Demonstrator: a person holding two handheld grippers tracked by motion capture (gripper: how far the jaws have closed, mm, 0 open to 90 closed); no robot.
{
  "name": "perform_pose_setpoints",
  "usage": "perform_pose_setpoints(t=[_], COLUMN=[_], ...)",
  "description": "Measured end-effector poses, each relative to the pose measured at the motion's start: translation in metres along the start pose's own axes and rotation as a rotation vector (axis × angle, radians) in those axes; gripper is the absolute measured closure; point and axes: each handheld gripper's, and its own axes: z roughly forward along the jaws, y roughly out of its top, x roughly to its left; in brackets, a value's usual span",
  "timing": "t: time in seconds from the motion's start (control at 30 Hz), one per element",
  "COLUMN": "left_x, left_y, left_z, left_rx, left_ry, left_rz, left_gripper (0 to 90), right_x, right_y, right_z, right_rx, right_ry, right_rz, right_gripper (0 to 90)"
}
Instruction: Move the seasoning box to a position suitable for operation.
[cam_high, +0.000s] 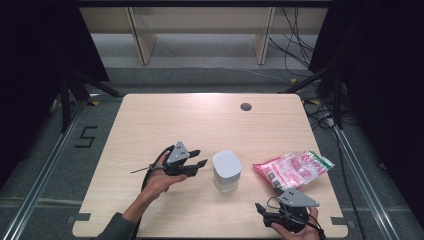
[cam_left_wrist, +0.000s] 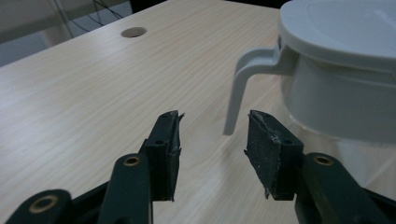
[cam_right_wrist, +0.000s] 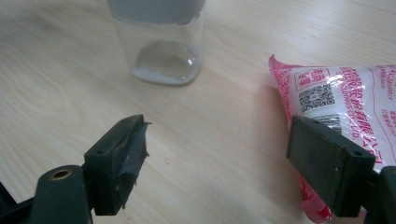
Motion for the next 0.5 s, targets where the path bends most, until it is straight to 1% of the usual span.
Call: perform_pose_setpoints(t=[0.03, 0.07, 0.1, 0.13, 0.17, 0.2, 0.23, 0.27, 0.3, 0.33, 0.37, 0.4, 0.43, 0.47, 0.5], left_x=[0.0, 0.0, 0.0, 0.0, 0.0, 0.0, 0.0, -0.002, -0.002, -0.002, -0.002, -0.002, -0.003, -0.003, -0.004], left_y=[0.0, 0.001, 0.001, 0.002, 0.003, 0.003, 0.005, 0.005, 0.005, 0.006, 0.007, 0.007, 0.008, 0.008, 0.009], left_z=[0.002, 0.005, 0.007, 0.009, 0.011, 0.011, 0.015, 0.017, 0.017, 0.021, 0.022, 0.024, 0.025, 0.025, 0.027], left_rx=[0.003, 0.012, 0.01, 0.008, 0.006, 0.006, 0.005, 0.012, 0.012, 0.023, 0.023, 0.018, 0.022, 0.022, 0.023], left_ry=[0.007, 0.009, 0.004, -0.001, -0.001, -0.001, -0.018, -0.013, -0.013, -0.019, -0.025, -0.041, -0.036, -0.036, -0.044], left_rz=[0.006, 0.032, 0.021, 0.024, 0.028, 0.028, 0.049, 0.05, 0.05, 0.068, 0.07, 0.062, 0.069, 0.069, 0.071], left_gripper=[56.6, 57.7, 58.9, 59.7, 60.5, 61.2, 61.8, 62.4, 62.9, 63.6, 64.0, 64.7, 65.7, 66.1, 66.1], right_x=[0.0, 0.0, 0.0, 0.0, 0.0, -0.001, -0.001, 0.002, 0.0, 0.003, -0.001, -0.001, -0.001, -0.001, -0.001], right_y=[0.0, 0.0, 0.0, 0.0, 0.0, 0.0, 0.0, -0.001, -0.001, -0.001, -0.001, -0.001, -0.001, -0.001, -0.001], right_z=[-0.001, -0.001, -0.001, -0.001, -0.001, 0.0, 0.0, 0.0, 0.0, -0.001, 0.0, 0.0, 0.0, 0.0, 0.0], right_rx=[0.002, 0.002, 0.003, 0.002, 0.0, 0.003, 0.009, 0.013, 0.003, 0.018, 0.004, -0.002, 0.001, 0.004, 0.004], right_ry=[-0.009, -0.009, -0.01, -0.007, -0.016, -0.006, -0.001, -0.005, -0.015, -0.014, -0.016, -0.024, -0.02, -0.005, -0.005], right_rz=[0.0, -0.001, 0.001, 0.003, 0.006, -0.003, -0.001, 0.022, 0.006, 0.039, -0.006, -0.013, -0.012, 0.001, 0.001], right_gripper=[21.0, 21.0, 21.0, 21.0, 21.0, 21.0, 21.0, 21.1, 21.1, 21.1, 21.1, 21.1, 21.2, 21.2, 21.2])
